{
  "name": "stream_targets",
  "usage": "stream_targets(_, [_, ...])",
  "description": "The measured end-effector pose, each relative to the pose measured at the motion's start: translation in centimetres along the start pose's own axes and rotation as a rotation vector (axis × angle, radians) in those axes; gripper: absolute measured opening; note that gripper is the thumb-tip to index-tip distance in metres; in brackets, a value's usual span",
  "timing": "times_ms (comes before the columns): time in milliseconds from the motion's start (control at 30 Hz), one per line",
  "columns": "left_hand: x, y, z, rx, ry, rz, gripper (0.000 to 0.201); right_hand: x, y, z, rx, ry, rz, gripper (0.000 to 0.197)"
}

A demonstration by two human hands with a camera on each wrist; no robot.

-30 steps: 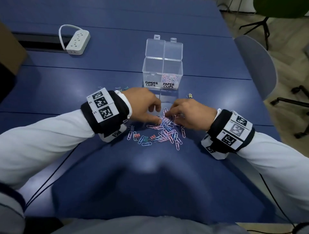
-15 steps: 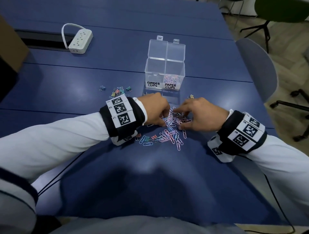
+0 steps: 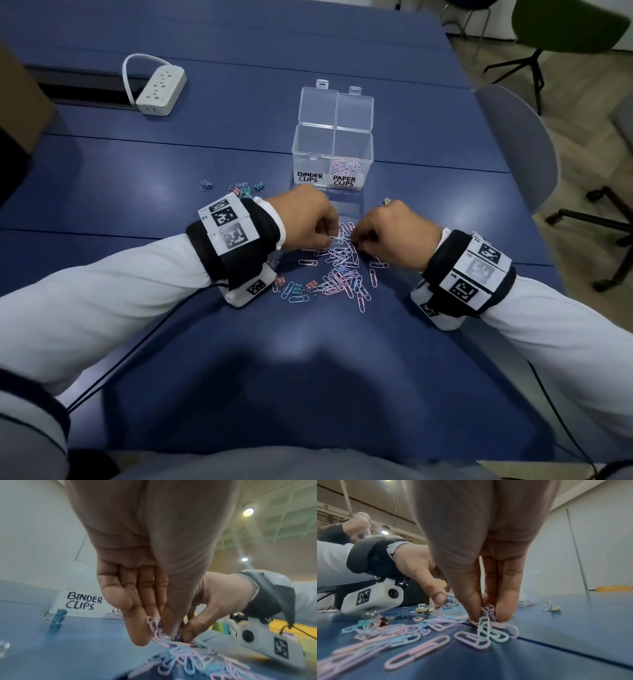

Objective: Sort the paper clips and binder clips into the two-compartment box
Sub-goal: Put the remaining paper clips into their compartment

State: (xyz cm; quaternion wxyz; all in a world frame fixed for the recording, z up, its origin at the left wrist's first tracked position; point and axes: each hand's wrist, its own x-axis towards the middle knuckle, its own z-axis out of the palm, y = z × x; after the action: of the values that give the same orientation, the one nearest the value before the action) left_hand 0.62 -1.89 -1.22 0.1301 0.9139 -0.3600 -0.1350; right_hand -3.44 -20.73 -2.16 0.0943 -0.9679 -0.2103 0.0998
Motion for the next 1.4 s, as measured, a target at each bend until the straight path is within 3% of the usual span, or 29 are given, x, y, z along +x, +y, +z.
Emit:
stream_targets(167, [0.6, -0.4, -3.7, -0.051, 0.128, -0.005, 0.016, -0.3, 0.5, -0.6, 0.127, 0.099, 0.118, 0.017])
stream_targets(367, [6.1, -0.9, -8.0, -0.088, 0.339, -0.044, 0.013, -0.5, 0.6, -2.6, 0.283, 0.237, 0.191, 0.014])
stream_targets(567, [9.6, -1.4, -7.3, -0.019, 0.279, -0.120, 0.014, 1.4, 2.6, -7.1, 0.688, 0.459, 0.281, 0.012])
stream_targets(700, [8.6, -2.7, -7.4, -0.002, 0.330, -0.139, 0.020, 4.3, 2.9, -8.4, 0.892, 0.514, 0.305, 0.015])
stream_targets(867, [4.5, -2.9, -7.7, 0.047, 0.403, -0.173, 0.023, 8.6, 2.2, -8.0, 0.806, 0.472, 0.390, 0.012])
stream_targets(967, [1.9, -1.7, -6.5, 0.082, 0.284, -0.126, 0.021, 9.7, 1.8, -7.4, 0.671, 0.399, 0.424, 0.022])
stream_targets(1067, [-0.4, -0.9, -4.6, 0.109, 0.075, -0.078, 0.020, 8.9, 1.8, -7.4, 0.628, 0.436, 0.410, 0.019])
stream_targets(1200, [-1.7, -1.1, -2.0, 0.105, -0.138, -0.068, 0.040, 4.2, 1.8, -6.6, 0.499, 0.441, 0.247, 0.010])
stream_targets(1267, [-1.9, -1.2, -0.9, 0.087, -0.205, -0.058, 0.056, 1.2, 1.7, -5.1, 0.356, 0.273, 0.184, 0.015])
stream_targets(1400, [-1.9, -0.5, 0.0, 0.093, -0.227, -0.003, 0.068, -3.1, 1.8, -1.7, 0.120, -0.102, 0.171, 0.047])
